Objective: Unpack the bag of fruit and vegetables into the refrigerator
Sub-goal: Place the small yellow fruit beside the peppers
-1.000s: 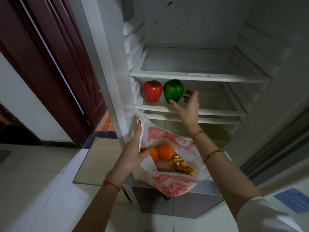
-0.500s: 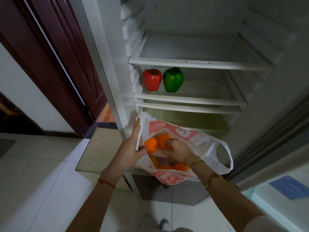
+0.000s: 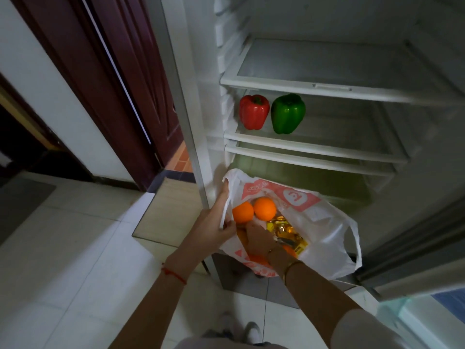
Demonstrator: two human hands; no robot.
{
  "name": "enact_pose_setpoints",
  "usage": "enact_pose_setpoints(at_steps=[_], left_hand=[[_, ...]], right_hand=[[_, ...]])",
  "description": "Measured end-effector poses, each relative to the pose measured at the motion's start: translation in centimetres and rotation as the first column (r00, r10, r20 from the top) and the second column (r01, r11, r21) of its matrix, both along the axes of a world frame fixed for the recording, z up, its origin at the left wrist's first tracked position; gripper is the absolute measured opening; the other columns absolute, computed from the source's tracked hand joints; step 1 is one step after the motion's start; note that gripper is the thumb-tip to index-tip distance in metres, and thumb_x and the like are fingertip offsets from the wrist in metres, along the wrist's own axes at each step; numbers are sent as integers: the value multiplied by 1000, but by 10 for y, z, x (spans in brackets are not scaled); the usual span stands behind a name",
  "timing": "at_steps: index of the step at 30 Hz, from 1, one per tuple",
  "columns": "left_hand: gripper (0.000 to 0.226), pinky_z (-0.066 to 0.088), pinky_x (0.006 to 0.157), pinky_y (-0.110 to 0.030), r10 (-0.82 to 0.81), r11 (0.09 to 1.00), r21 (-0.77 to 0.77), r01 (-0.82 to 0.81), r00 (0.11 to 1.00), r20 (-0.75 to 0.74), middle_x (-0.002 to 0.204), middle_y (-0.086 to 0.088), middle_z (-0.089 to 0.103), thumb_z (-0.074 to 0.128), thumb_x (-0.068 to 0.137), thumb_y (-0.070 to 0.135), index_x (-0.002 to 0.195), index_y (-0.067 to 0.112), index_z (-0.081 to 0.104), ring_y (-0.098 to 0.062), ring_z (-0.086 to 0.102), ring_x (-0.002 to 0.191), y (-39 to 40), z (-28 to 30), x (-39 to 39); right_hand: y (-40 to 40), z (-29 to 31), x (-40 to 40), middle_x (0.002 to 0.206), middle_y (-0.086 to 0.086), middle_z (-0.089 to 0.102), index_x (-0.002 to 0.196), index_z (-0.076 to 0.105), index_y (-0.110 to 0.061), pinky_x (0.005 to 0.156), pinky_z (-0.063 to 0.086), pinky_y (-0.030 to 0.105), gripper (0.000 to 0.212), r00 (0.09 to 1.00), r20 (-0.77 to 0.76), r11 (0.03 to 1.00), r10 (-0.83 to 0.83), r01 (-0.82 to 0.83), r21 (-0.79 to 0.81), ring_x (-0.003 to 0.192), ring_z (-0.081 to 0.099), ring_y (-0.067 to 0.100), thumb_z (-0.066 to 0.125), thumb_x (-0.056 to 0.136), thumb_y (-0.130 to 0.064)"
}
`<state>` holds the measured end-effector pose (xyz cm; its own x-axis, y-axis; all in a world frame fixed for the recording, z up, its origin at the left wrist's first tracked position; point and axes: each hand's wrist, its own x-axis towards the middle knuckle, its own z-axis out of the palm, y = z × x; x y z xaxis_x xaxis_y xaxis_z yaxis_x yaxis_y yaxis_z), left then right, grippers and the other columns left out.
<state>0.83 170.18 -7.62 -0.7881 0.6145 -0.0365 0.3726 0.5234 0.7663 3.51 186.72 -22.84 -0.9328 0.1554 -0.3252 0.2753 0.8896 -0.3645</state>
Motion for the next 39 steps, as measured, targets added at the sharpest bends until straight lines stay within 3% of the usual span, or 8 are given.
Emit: enact_pose_setpoints(at_steps=[5, 8, 15, 20, 25, 30, 34, 39], left_hand=[[95, 48, 49, -28, 1, 1000, 15, -1, 1000, 9, 63, -13, 54, 58, 92, 13, 149, 49, -8, -7, 54, 49, -1, 0, -1], [97, 55, 57, -34, -5, 1000, 27, 6, 1000, -20, 67, -13, 60, 60, 91, 15, 139, 58, -13, -13, 63, 57, -1, -2, -4], [99, 56, 67, -36, -54, 997, 61, 54, 999, 3, 69, -9, 60, 61, 91, 16, 150, 51, -11, -14, 64, 62, 5, 1, -13], [103, 51, 61, -30, -113, 986, 118, 116, 993, -27, 66, -9, 54, 62, 91, 16, 148, 54, -16, -14, 59, 59, 15, -1, -20], [102, 49, 60, -23, -171, 965, 190, 181, 983, -64, 69, 0, 52, 63, 92, 13, 145, 58, -13, -10, 59, 62, 27, 5, -27], [101, 56, 66, -25, -195, 954, 225, 200, 980, -46, 76, -10, 58, 64, 92, 13, 147, 57, -9, -15, 64, 70, 32, 5, -30], [100, 52, 59, -20, -189, 960, 204, 190, 982, -26, 73, -1, 56, 63, 92, 12, 150, 51, -10, -6, 62, 66, 34, 4, -30], [102, 50, 58, -20, -177, 966, 187, 180, 984, -34, 69, 0, 51, 62, 92, 12, 147, 55, -13, -7, 57, 59, 33, 2, -34]], right_hand=[[-5, -1, 2, 125, 4, 58, 125, 48, -17, 97, 50, 38, 31, 997, -46, 998, -64, 64, 11, 110, 59, 25, 47, 98, -32], [-1, 3, 1, 117, 10, 61, 123, 46, -11, 92, 52, 39, 35, 990, -11, 975, -142, 138, -175, 105, 61, 27, 54, 95, -29], [38, 62, 16, 134, -1, 47, 142, 32, -25, 101, 44, 37, 99, 976, 5, 933, -216, 208, -292, 123, 49, 23, 81, 60, -52], [70, 120, 32, 112, -7, 57, 126, 46, -22, 77, 45, 13, 68, 871, -254, 814, -420, 239, -529, 103, 59, 14, 85, 70, -25], [99, 181, 35, 106, -10, 59, 122, 50, -18, 72, 49, 17, 60, 637, -437, 715, -635, 273, -643, 93, 59, 4, 84, 73, -23], [130, 211, 9, 120, 6, 57, 128, 46, -11, 79, 51, 24, 63, 454, -554, 711, -698, 348, -611, 101, 59, 17, 80, 77, -24], [148, 219, -16, 131, 11, 50, 134, 43, -12, 95, 51, 39, 70, 447, -586, 736, -676, 420, -530, 113, 56, 26, 79, 76, -28], [156, 219, -39, 139, 14, 43, 140, 39, -11, 100, 43, 32, 70, 531, -551, 765, -644, 440, -471, 123, 48, 28, 74, 82, -26]])
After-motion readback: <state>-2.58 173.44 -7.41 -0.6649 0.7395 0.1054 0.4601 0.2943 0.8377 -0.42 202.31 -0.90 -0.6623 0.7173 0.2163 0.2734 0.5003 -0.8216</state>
